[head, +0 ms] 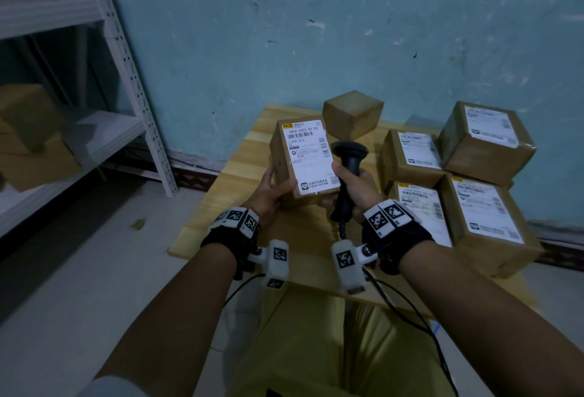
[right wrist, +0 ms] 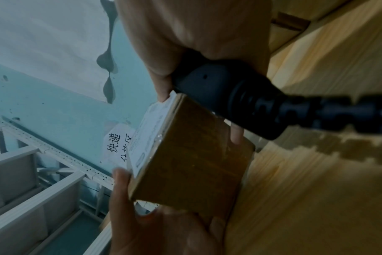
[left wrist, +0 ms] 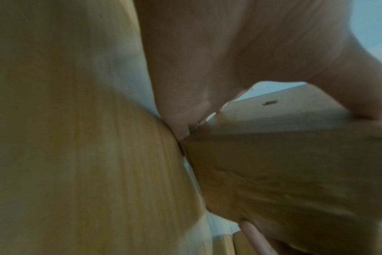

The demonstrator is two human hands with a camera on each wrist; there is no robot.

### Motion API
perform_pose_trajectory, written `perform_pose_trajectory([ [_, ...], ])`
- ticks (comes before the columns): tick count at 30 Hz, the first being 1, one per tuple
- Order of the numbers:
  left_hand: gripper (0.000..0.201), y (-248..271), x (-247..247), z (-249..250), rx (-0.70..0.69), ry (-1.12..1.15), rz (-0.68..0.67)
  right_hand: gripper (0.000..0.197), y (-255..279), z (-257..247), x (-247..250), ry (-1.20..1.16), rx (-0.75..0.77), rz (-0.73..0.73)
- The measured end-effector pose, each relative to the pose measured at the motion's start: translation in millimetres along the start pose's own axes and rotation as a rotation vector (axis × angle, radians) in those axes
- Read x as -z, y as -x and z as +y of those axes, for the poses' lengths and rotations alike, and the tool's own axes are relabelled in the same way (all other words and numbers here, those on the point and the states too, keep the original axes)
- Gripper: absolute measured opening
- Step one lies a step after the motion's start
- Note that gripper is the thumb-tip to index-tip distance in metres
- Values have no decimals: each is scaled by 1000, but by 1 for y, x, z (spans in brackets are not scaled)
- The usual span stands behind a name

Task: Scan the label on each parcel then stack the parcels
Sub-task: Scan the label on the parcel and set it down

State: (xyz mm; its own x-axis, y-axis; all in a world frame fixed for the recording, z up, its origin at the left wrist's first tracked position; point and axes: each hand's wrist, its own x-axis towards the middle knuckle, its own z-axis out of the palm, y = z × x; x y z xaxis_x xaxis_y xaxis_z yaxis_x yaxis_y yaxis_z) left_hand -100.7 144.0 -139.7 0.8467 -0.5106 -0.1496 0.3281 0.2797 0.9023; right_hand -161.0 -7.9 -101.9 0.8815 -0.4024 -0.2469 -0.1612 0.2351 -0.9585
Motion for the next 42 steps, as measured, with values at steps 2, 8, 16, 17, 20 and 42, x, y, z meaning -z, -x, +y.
perform_pose_trajectory([
  [2,143,-5,4,1,-9,-60,38,31,-3,3,-1,-6,-4,40],
  [8,132,-15,25,-4,-93,-107,237,36,-5,14,-11,16,0,6],
  [16,136,-21,28,-11,-120,-61,262,30,23,-8,-3,-4,137,-45],
  [17,136,-21,29,-12,-119,-62,259,34,28,-12,-1,-4,144,-66],
  [20,139,-23,30,-12,-116,-86,256,42,45,-18,6,-19,158,-128],
  [42,102,-13,22,-10,-143,-113,248,71,113,-37,29,23,182,-322],
])
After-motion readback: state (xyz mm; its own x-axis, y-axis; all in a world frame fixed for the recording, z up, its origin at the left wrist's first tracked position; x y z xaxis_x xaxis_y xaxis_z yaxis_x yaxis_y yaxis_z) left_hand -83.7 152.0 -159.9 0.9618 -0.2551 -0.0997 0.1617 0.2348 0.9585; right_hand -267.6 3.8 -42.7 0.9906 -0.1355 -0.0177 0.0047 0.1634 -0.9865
